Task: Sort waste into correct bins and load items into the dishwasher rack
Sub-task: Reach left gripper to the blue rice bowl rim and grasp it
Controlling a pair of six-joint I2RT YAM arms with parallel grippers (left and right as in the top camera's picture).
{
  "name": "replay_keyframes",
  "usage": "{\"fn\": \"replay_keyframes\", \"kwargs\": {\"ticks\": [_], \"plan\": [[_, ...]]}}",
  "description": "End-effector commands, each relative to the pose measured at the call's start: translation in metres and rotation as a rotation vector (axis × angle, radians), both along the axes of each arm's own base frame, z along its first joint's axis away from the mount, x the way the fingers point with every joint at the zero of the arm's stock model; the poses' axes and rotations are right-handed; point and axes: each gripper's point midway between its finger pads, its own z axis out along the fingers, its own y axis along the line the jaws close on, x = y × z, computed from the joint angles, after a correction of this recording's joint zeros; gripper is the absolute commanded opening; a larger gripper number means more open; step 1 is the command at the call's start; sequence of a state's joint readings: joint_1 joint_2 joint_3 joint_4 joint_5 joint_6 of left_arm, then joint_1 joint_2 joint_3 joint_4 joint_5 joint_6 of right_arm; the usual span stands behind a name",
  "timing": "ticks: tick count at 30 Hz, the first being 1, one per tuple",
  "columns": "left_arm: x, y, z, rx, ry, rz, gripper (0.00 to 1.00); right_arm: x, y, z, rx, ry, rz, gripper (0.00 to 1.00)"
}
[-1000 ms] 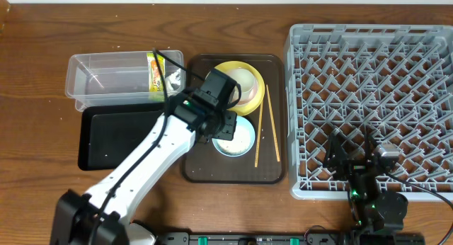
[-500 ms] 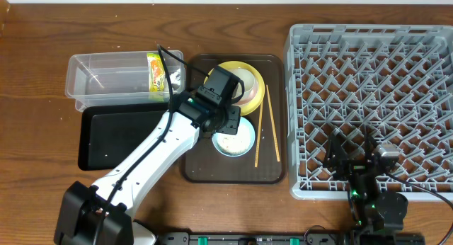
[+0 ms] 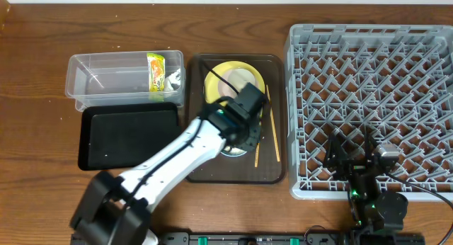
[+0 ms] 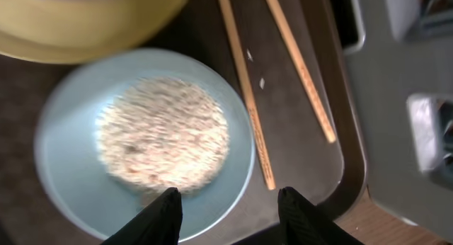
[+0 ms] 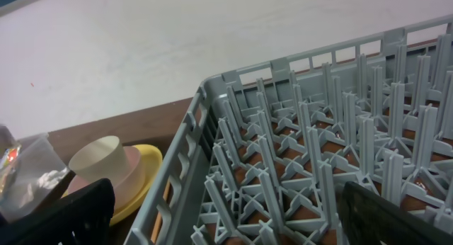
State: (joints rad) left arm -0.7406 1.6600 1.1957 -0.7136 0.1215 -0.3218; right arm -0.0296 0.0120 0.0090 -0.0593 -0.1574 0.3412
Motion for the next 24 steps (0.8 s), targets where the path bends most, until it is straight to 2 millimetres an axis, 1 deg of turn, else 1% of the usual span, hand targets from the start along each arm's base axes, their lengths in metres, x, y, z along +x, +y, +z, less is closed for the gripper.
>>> {"fn": "replay_keyframes", "kwargs": {"ticks": [1, 3, 6, 16, 17, 20, 24], "plan": [[0.0, 0.004, -0.022, 0.079, 0.011, 0.04, 0.47, 0.0, 0.001, -0.001, 0.01, 0.001, 0.004, 0.99], [0.0, 0.001, -0.03, 0.089, 0.02, 0.034, 0.47, 0.0, 0.001, -0.001, 0.01, 0.001, 0.004, 0.99], [0.001, 0.0, -0.034, 0.093, 0.023, 0.034, 0.47, 0.0, 0.001, -0.001, 0.01, 0.001, 0.004, 0.99], [0.0, -0.008, -0.037, 0.073, 0.027, 0.055, 0.46, 0.0, 0.001, -0.001, 0.01, 0.001, 0.004, 0.99], [0.001, -0.009, -0.039, 0.073, 0.027, 0.053, 0.42, 0.0, 0.001, -0.001, 0.01, 0.001, 0.004, 0.99], [0.001, -0.015, -0.045, 0.073, 0.025, 0.042, 0.39, 0.0, 0.001, -0.001, 0.01, 0.001, 0.004, 0.99], [0.003, -0.017, -0.046, 0.068, 0.017, 0.041, 0.29, 0.0, 0.001, -0.001, 0.01, 0.001, 0.004, 0.99]]}}
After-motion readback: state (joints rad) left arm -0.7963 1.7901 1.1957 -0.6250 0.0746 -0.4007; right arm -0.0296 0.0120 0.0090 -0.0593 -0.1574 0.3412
